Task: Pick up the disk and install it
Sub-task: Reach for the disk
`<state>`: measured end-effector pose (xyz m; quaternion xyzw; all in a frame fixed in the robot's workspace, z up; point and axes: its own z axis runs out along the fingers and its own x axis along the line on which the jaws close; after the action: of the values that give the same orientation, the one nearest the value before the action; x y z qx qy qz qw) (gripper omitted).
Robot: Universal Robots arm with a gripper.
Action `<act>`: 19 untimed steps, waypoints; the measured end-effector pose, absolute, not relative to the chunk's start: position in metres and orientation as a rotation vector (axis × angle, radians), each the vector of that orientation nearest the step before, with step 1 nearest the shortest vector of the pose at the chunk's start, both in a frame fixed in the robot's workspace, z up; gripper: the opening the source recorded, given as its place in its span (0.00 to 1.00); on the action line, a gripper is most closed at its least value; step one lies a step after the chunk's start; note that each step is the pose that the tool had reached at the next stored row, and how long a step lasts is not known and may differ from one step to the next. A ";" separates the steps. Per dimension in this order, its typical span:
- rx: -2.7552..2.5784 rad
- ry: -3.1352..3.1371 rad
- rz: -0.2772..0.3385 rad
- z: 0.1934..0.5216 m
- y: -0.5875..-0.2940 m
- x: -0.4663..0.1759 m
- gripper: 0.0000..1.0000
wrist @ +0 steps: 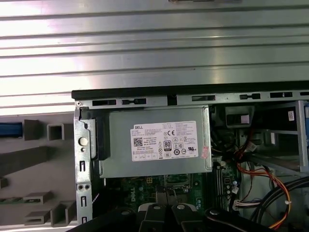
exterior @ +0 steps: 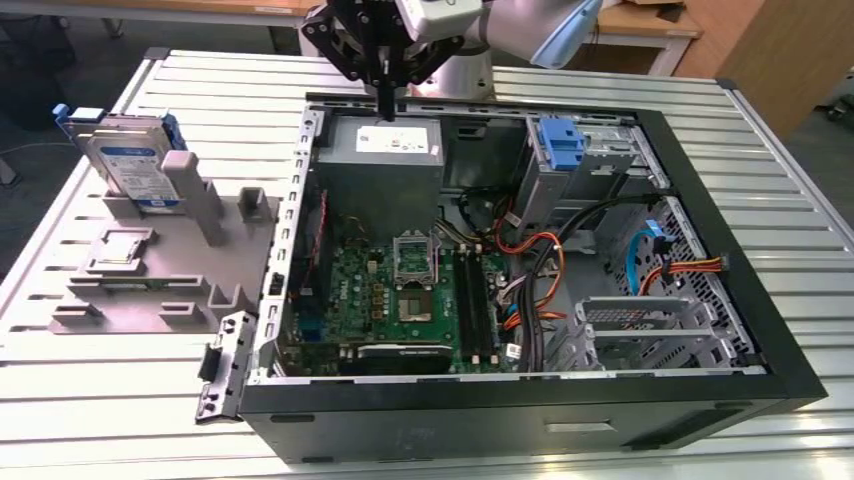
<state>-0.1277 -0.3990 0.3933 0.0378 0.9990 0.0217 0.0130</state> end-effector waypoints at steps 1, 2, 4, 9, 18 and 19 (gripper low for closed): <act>0.118 3.112 0.068 0.393 -0.399 -0.128 0.10; 0.118 3.112 0.068 0.393 -0.399 -0.129 0.10; 0.118 3.113 0.068 0.393 -0.399 -0.129 0.10; 0.118 3.113 0.068 0.393 -0.399 -0.131 0.10; 0.118 3.112 0.068 0.393 -0.398 -0.133 0.10; 0.118 3.112 0.068 0.393 -0.398 -0.133 0.10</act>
<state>-0.1334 -0.3976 0.3932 0.0379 0.9990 0.0218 0.0131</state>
